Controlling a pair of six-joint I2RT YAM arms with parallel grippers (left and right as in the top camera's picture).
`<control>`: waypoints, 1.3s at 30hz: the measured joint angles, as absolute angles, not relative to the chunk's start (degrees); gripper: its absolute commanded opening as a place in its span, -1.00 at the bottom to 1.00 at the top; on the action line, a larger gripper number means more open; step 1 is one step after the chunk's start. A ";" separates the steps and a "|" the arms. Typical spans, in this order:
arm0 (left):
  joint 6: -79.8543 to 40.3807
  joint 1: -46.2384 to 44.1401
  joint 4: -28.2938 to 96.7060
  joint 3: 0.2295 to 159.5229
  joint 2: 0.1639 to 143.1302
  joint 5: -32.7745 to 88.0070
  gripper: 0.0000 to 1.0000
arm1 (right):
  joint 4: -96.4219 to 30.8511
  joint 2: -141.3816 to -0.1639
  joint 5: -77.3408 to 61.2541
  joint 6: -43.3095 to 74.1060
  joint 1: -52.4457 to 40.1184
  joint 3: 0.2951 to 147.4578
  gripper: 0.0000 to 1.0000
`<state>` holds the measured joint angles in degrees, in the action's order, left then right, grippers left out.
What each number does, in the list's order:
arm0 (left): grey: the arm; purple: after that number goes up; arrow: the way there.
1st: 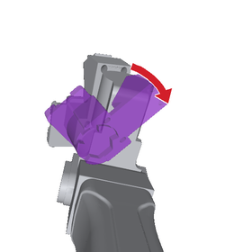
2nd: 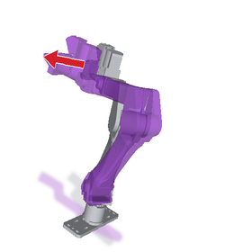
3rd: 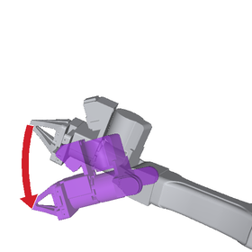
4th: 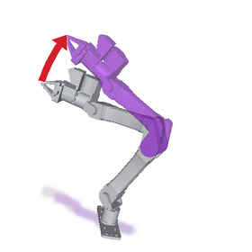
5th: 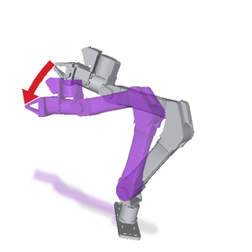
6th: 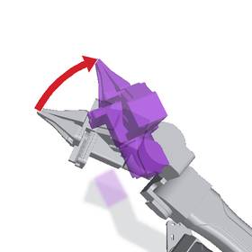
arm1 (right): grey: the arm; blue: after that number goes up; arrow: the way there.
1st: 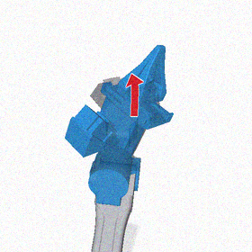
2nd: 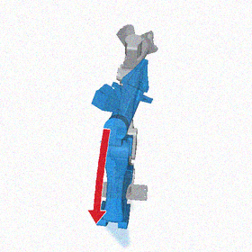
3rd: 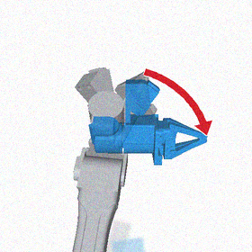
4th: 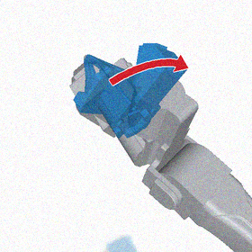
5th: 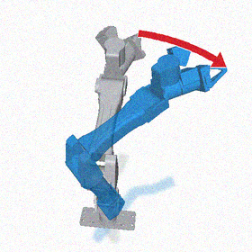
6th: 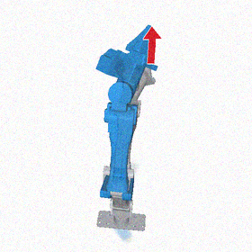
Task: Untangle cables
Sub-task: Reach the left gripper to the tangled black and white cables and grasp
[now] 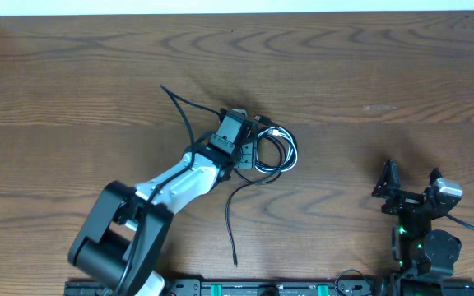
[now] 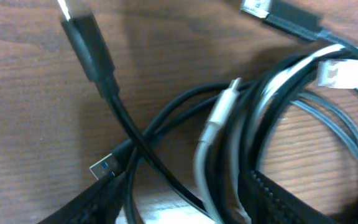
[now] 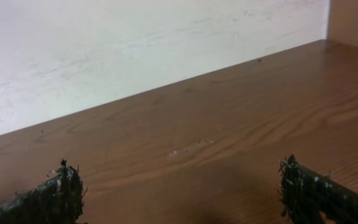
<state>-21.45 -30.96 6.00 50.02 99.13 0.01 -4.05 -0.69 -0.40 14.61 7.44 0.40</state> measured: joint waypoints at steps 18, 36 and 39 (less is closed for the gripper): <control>-32.01 -28.75 4.47 50.19 99.63 -0.10 -0.85 | -4.05 -0.69 -0.40 14.61 7.44 0.40 0.99; -44.93 -18.98 4.21 50.19 91.13 16.73 -0.53 | -3.57 -0.69 -4.93 21.71 7.44 0.40 0.99; -42.81 -18.96 4.54 50.19 91.13 17.06 0.28 | -2.96 -0.69 -11.14 31.44 7.44 0.40 0.99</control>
